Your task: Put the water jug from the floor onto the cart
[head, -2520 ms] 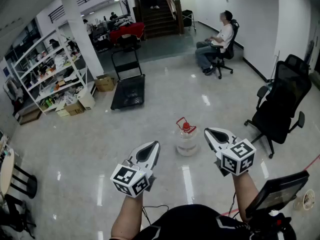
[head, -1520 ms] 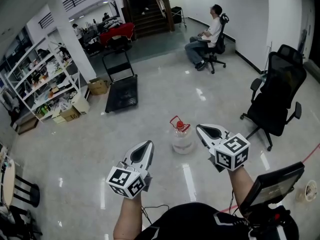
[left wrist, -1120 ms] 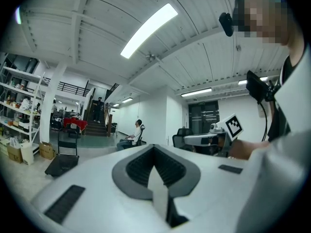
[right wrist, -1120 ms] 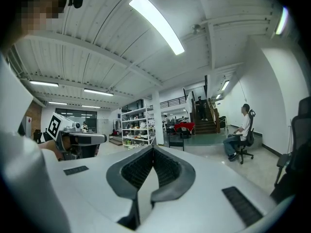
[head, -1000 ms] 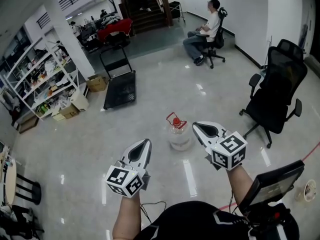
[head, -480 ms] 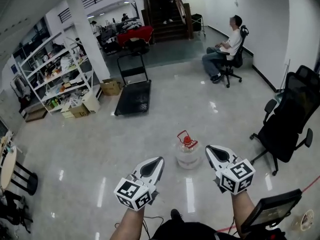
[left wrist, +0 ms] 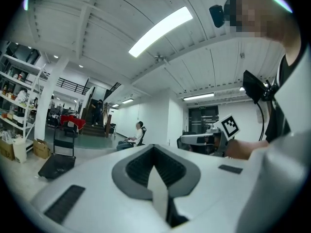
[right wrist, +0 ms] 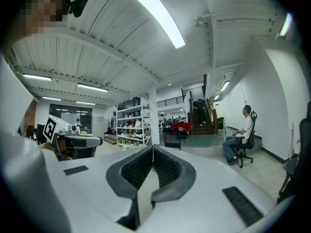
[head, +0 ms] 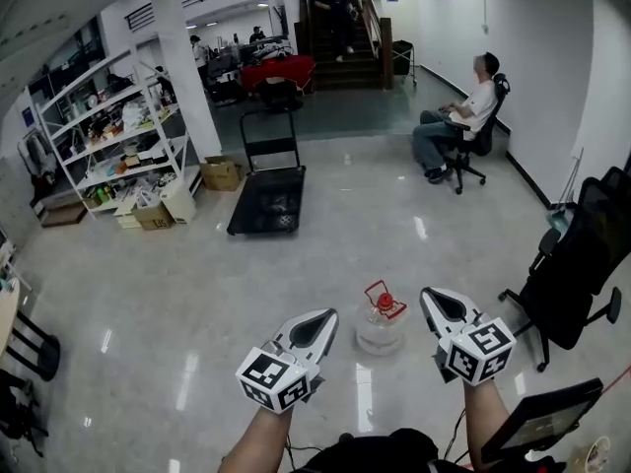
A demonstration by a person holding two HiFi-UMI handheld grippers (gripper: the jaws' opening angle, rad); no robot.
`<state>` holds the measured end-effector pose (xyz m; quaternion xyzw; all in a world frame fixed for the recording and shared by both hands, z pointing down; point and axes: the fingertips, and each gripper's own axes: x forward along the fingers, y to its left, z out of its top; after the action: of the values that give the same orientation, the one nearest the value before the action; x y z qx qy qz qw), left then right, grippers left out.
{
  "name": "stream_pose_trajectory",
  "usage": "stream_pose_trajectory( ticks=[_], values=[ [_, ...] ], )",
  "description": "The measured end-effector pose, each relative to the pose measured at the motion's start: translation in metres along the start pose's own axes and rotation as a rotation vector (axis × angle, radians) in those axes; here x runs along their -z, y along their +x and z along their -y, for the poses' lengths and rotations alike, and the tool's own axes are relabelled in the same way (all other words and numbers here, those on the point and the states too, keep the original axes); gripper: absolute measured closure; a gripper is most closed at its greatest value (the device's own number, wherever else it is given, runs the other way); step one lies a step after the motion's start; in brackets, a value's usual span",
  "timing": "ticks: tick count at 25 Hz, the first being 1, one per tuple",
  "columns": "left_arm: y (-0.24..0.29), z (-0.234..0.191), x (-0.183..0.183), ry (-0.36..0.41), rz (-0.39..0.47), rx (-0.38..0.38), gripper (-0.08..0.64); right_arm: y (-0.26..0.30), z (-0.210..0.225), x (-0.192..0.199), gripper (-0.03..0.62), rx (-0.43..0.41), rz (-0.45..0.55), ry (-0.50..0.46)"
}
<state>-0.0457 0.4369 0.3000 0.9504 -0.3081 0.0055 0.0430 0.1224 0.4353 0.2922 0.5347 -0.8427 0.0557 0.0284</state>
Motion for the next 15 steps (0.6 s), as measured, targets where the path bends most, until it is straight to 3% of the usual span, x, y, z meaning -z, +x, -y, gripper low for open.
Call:
stream_pose_trajectory(
  ticks=[8, 15],
  values=[
    [0.034, -0.055, 0.015, -0.007, -0.002, 0.017, 0.568, 0.058, 0.023, 0.010, 0.589, 0.009, -0.012, -0.024],
    [0.129, -0.103, 0.017, -0.008, -0.029, 0.020, 0.568, 0.124, 0.110, 0.017, 0.589, 0.002, -0.016, 0.006]
  ],
)
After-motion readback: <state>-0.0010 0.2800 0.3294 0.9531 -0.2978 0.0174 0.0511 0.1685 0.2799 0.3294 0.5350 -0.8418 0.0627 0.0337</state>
